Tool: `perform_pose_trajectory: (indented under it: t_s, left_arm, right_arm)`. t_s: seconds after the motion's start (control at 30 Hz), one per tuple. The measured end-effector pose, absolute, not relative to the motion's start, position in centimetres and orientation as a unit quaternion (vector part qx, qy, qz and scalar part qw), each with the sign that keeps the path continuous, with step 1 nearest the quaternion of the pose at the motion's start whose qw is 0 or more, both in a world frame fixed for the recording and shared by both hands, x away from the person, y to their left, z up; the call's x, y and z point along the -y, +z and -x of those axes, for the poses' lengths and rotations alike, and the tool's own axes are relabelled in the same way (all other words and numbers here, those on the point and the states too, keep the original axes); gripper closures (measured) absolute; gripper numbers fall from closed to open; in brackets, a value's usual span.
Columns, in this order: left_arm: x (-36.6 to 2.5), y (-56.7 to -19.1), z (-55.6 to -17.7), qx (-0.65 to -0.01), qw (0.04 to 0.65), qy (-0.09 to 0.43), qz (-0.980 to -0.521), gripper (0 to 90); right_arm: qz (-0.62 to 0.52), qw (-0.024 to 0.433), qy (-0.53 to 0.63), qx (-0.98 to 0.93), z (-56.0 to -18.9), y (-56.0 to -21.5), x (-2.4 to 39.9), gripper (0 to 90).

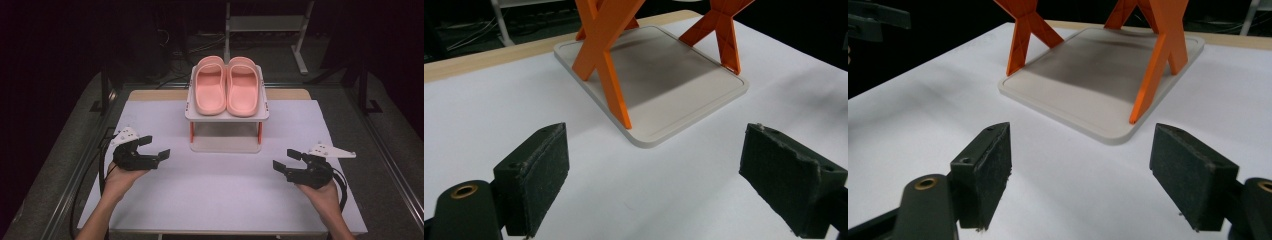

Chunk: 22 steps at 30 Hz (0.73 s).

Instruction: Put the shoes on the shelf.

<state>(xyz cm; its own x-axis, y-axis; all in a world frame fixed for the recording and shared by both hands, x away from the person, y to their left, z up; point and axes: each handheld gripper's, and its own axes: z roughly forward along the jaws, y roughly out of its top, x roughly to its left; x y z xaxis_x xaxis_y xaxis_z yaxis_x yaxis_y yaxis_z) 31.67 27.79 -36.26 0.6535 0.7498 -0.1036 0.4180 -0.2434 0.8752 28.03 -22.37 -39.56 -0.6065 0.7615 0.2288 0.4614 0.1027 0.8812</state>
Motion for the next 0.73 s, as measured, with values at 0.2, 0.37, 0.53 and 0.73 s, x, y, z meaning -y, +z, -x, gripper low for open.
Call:
perform_pose_trajectory:
  t_s: [0.2, 0.37, 0.53, 0.73]
  left_arm:
    - [-28.2, -37.0, -30.7, -0.382, 0.483, 0.173, -0.768, 10.6]
    - [-28.7, -37.5, -29.6, -0.386, 0.483, 0.178, -0.765, 10.0]
    - [-29.4, -37.9, -28.7, -0.389, 0.482, 0.188, -0.762, 9.6]
    - [-30.5, -38.5, -27.7, -0.397, 0.481, 0.205, -0.754, 9.0]
  right_arm:
    - [-0.425, 0.139, 0.519, -0.729, -26.8, -40.8, 22.9, 23.0]
    - [-0.432, 0.134, 0.515, -0.728, -25.4, -41.7, 23.3, 21.0]
    - [-0.441, 0.129, 0.523, -0.718, -24.4, -42.2, 23.7, 20.8]
    - [-0.448, 0.126, 0.525, -0.713, -23.3, -42.6, 24.1, 20.2]
